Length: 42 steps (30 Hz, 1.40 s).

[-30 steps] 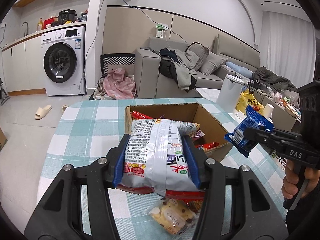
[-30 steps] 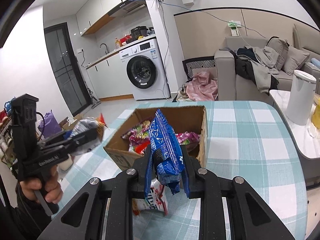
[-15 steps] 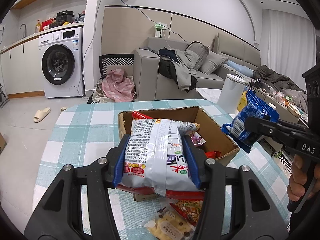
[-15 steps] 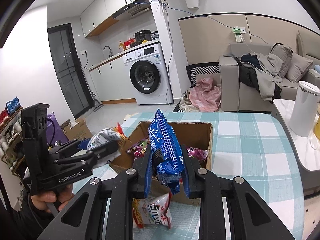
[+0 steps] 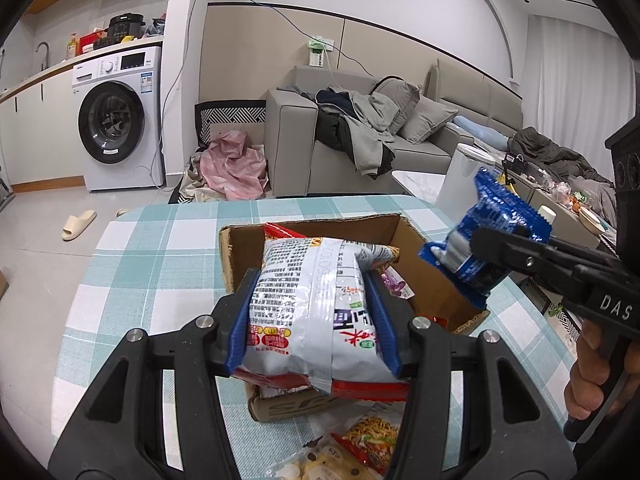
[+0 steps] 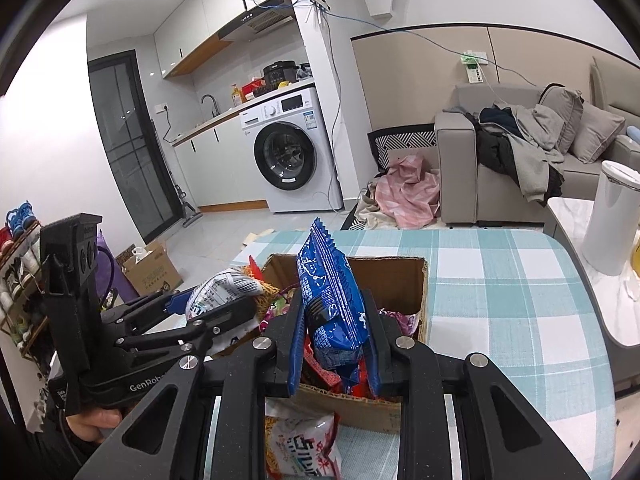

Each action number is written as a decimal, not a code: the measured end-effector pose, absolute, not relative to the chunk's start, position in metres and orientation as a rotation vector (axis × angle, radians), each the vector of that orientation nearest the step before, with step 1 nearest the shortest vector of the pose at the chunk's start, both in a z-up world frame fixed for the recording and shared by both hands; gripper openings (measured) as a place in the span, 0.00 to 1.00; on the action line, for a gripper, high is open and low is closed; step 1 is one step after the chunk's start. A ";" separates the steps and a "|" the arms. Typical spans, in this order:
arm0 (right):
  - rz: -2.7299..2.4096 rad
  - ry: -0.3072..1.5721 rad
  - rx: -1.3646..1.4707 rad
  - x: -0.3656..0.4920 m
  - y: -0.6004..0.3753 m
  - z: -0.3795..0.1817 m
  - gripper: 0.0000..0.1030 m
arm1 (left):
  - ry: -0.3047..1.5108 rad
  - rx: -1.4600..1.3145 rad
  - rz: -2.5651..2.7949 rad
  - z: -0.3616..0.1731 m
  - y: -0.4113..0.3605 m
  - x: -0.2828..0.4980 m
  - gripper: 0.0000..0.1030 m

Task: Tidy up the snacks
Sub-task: 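Lift both held packs and carry them over the box, then lower the blue biscuit pack into the box with the right gripper, then open both grippers to drop the white noodle pack and blue pack into the box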

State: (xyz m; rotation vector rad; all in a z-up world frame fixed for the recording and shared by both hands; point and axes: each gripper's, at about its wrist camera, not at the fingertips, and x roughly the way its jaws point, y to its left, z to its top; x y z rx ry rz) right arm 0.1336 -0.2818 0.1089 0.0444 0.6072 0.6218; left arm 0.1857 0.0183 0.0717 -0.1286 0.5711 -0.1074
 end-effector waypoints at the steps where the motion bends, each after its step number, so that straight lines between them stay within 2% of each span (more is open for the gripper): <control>1: 0.622 0.613 0.043 0.136 -0.280 0.108 0.24 | 0.572 -0.127 -0.108 0.071 0.017 0.189 0.48; 21: 0.609 0.729 0.000 0.172 -0.259 0.072 0.24 | 0.584 -0.031 -0.090 0.044 -0.001 0.219 0.48; 42: 0.569 0.715 -0.028 0.171 -0.276 0.070 0.26 | 0.610 -0.036 -0.116 0.033 -0.006 0.216 0.48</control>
